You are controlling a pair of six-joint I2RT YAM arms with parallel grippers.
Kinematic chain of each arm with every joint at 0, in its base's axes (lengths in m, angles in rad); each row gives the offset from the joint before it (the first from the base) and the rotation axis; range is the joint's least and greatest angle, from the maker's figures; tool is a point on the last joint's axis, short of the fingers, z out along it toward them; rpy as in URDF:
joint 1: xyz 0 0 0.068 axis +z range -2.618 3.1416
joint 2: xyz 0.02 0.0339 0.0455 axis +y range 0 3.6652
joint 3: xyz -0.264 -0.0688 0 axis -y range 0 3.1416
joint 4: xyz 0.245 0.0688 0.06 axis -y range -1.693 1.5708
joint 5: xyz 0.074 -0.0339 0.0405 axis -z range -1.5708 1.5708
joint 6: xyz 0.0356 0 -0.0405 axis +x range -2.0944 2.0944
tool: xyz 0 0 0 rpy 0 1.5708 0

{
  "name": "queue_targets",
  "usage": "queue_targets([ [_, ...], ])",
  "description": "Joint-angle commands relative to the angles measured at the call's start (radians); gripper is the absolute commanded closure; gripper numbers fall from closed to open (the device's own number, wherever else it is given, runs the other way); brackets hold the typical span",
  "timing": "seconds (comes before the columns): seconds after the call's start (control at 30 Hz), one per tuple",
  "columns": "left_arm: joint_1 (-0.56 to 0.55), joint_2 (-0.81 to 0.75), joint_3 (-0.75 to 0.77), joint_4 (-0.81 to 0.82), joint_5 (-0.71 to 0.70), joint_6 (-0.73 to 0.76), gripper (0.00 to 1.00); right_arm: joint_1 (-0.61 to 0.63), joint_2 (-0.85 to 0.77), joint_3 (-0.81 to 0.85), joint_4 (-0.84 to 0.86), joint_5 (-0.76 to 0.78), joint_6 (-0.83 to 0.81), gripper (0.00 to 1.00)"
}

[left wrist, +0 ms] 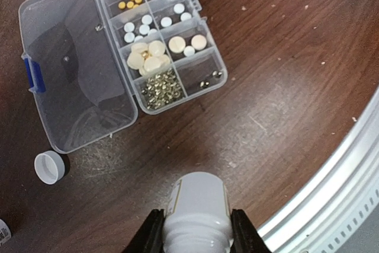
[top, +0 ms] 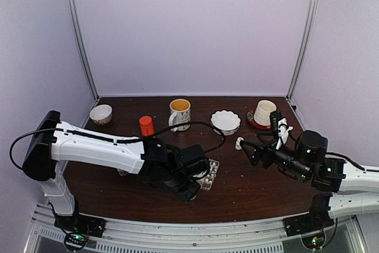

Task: Sort the pills into containers
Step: Place the pill bottle at the center of the board.

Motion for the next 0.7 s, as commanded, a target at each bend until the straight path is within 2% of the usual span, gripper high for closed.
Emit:
queue_targets([
  [0.0, -0.003, 0.036, 0.017, 0.005, -0.045, -0.003, 0.69, -0.006, 0.031, 0.044, -0.14, 0.047, 0.051, 0.13],
  [0.3, -0.008, 0.08, -0.043, 0.078, -0.05, -0.035, 0.67, -0.007, 0.099, 0.071, -0.166, 0.057, 0.086, 0.12],
  [0.47, -0.018, 0.109, -0.049, 0.083, -0.07, -0.046, 0.61, -0.008, 0.134, 0.088, -0.173, 0.039, 0.087, 0.12],
  [0.5, -0.022, 0.114, -0.05, 0.082, -0.072, -0.049, 0.56, -0.007, 0.134, 0.088, -0.168, 0.036, 0.089, 0.12],
  [0.53, -0.025, 0.117, -0.048, 0.078, -0.074, -0.053, 0.45, -0.008, 0.136, 0.086, -0.165, 0.034, 0.091, 0.12],
  [0.67, -0.031, 0.096, -0.037, 0.065, -0.057, -0.046, 0.26, -0.008, 0.149, 0.095, -0.176, 0.025, 0.101, 0.12],
])
